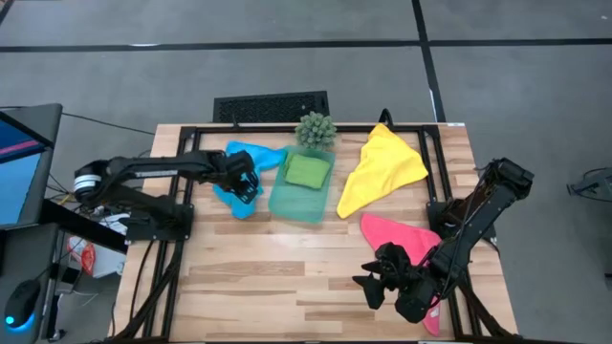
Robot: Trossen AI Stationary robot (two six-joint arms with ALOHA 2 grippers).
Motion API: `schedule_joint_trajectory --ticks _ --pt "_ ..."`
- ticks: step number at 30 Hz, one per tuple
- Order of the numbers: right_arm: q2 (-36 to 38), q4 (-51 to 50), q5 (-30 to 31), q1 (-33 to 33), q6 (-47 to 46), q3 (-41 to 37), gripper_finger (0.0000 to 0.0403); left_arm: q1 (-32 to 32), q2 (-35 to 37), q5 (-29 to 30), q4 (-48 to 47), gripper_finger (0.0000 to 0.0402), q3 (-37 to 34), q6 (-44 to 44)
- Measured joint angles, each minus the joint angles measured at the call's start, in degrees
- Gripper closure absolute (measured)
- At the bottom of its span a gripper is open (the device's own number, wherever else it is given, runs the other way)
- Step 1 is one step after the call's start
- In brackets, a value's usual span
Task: Fold microfiber towels
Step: Fold the blue micro fiber cloth
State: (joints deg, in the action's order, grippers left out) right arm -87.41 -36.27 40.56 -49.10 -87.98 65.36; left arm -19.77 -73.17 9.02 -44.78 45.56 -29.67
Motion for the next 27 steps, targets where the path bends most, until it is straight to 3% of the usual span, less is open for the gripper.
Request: schedule_joint_trajectory --ticks 11,17,21,27 --pt "0.0 0.6 -0.1 0.0 -1.5 0.0 0.0134 -0.2 -13.8 4.3 3.4 0.0212 4.3 5.4" --pt "0.0 1.2 -0.1 0.0 -1.6 0.0 0.0134 -0.8 -20.2 0.1 3.0 0.0222 4.3 5.9" --pt "0.0 1.2 -0.1 0.0 -1.6 0.0 0.0134 -0.4 -20.2 -1.2 0.6 0.0278 4.4 5.0" --pt "0.0 1.1 0.0 0.0 -1.5 0.0 0.0134 1.6 -13.5 -1.8 -1.7 0.0391 4.3 2.4"
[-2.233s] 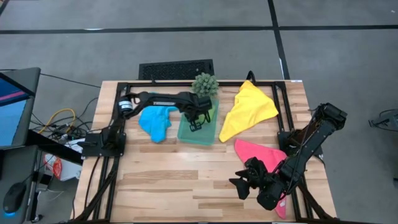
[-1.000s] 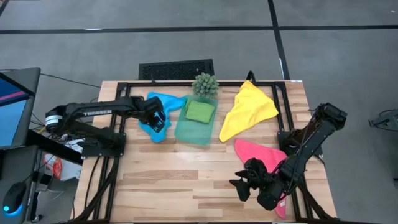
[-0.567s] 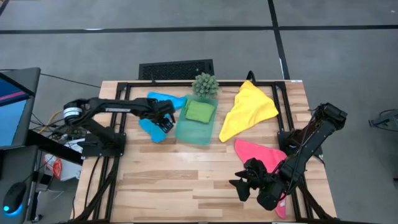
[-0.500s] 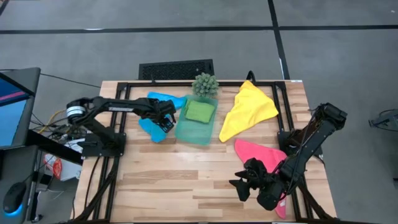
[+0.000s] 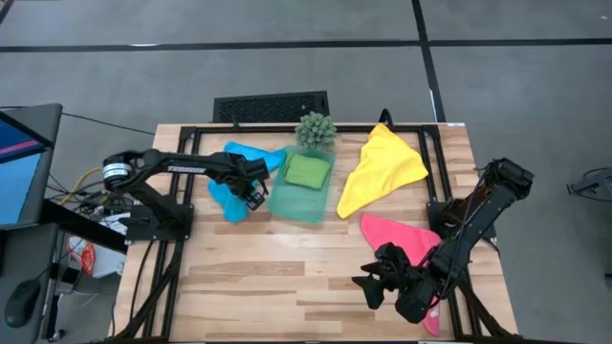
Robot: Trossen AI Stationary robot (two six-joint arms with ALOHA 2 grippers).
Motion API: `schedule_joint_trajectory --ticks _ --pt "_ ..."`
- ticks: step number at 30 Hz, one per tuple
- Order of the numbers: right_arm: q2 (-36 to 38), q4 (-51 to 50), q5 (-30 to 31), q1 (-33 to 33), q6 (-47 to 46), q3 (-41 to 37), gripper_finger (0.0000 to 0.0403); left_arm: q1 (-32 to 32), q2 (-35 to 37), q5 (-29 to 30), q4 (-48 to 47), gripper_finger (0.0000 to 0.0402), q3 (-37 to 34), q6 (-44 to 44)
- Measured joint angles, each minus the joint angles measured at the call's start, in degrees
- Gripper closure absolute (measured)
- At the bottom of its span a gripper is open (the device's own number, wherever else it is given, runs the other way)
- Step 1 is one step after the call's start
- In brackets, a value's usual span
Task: Fold microfiber towels
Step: Fold the blue micro fiber cloth
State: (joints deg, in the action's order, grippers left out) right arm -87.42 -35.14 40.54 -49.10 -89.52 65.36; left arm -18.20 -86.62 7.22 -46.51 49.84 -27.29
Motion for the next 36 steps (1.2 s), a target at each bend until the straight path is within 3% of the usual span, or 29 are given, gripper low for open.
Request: schedule_joint_trajectory --ticks 8,14,18,23,28,36 --pt "0.0 0.0 0.5 1.3 3.0 0.0 0.0134 3.0 12.6 -4.2 -0.6 0.0399 0.0 -9.2" --pt "0.0 1.5 0.5 3.3 8.2 0.0 0.0134 9.8 24.4 -8.5 0.5 0.0401 0.0 -20.9" --pt "0.0 5.2 0.5 6.7 17.0 0.0 0.0134 15.6 31.8 -6.6 3.6 0.0401 0.0 -30.8" --pt "0.0 15.8 -0.2 13.0 34.9 0.0 0.0134 22.6 37.7 -1.5 8.5 0.0401 0.0 -39.1" --pt "0.0 26.5 -3.9 19.1 50.6 0.0 0.0134 29.0 39.7 0.9 10.5 0.0401 0.0 -44.5" --pt "-1.1 32.5 -13.1 25.4 63.8 0.1 0.0134 42.5 39.7 4.0 11.5 0.0401 0.0 -53.4"
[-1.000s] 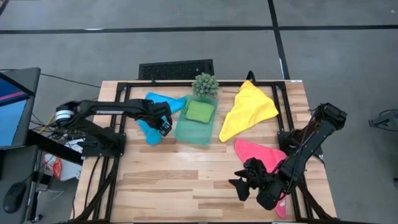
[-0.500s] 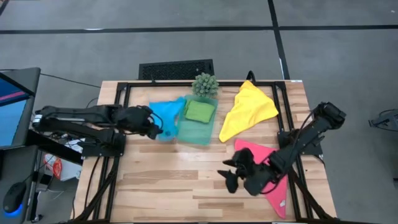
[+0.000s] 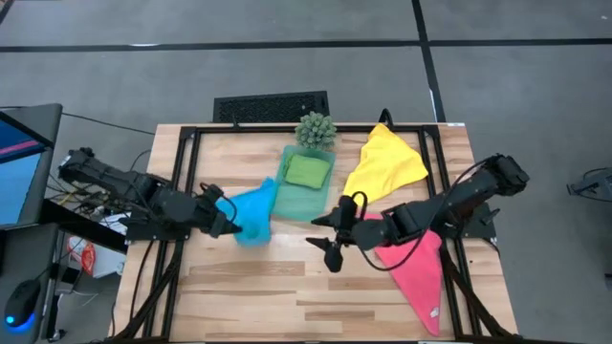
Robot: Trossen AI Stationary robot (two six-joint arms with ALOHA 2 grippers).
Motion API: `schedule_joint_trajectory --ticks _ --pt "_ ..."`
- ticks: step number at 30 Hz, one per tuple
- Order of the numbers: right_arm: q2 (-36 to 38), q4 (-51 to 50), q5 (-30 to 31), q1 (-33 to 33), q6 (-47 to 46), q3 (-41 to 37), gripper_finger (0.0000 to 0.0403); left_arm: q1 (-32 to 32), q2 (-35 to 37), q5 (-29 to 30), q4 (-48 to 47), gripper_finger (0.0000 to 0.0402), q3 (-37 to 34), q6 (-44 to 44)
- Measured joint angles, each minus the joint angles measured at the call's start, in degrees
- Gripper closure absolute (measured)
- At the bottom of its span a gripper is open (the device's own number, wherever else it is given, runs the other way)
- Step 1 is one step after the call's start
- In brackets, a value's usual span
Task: Fold microfiber towels
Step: Fold the blue micro fiber cloth
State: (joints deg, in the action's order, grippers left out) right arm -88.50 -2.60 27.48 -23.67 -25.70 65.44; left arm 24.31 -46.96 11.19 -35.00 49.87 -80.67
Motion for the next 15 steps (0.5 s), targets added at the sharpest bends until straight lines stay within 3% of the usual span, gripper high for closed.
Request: schedule_joint_trajectory --ticks 8,12,15 --pt "-11.6 15.7 -5.2 0.9 11.5 0.3 0.0134 8.5 -1.8 5.7 0.0 0.0401 0.0 -5.7" --pt "-17.1 18.9 -5.9 2.4 16.4 3.2 0.0134 11.0 -3.6 5.6 0.3 0.0401 0.0 -8.4" --pt "-21.0 19.2 -10.4 4.0 20.1 6.8 0.0134 13.0 -4.6 5.4 0.3 0.0401 0.0 -10.6"
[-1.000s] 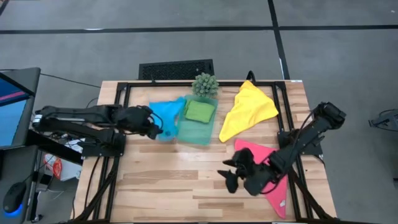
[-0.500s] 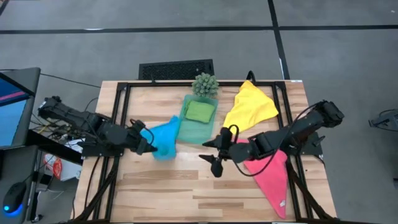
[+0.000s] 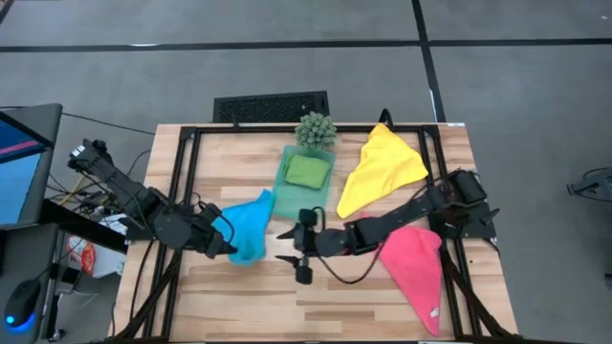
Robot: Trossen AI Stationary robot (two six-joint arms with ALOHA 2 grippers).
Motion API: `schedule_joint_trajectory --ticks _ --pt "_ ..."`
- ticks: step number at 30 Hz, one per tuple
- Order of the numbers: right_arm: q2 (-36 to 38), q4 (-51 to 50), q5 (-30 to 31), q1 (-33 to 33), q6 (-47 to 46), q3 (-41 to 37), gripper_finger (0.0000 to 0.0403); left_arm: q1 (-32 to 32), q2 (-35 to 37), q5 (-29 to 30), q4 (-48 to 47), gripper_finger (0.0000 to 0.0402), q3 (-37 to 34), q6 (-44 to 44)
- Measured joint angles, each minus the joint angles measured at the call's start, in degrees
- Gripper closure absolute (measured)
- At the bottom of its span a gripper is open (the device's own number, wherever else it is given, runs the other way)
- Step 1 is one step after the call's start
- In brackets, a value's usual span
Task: Fold microfiber towels
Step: Fold the blue micro fiber cloth
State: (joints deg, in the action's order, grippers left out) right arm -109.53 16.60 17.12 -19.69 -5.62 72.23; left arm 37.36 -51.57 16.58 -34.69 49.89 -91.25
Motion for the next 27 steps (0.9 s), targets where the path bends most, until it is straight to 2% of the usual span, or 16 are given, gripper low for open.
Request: schedule_joint_trajectory --ticks 4,9,13,17,24,27 --pt "-5.7 0.2 -6.4 1.9 3.4 5.9 0.0134 1.6 -1.2 0.1 0.2 0.0401 0.0 -2.1" --pt "-10.9 -0.3 -7.4 3.6 7.8 11.5 0.0134 2.9 -2.0 0.2 1.4 0.0401 0.0 -3.3" --pt "-14.5 -0.6 -13.3 4.7 10.8 15.5 0.0134 3.5 -2.0 0.4 1.4 0.0401 0.0 -4.2" --pt "-18.3 -3.0 -14.4 5.5 12.2 18.9 0.0134 3.8 -2.0 0.3 1.5 0.0401 0.0 -4.4" --pt "-21.1 -3.0 -19.7 6.7 12.7 21.9 0.0134 3.9 -2.0 0.3 1.7 0.0401 0.0 -4.4" --pt "-21.1 -2.9 -20.1 6.6 14.3 22.0 0.0134 3.9 -2.0 0.0 1.7 0.0401 0.0 -4.4"
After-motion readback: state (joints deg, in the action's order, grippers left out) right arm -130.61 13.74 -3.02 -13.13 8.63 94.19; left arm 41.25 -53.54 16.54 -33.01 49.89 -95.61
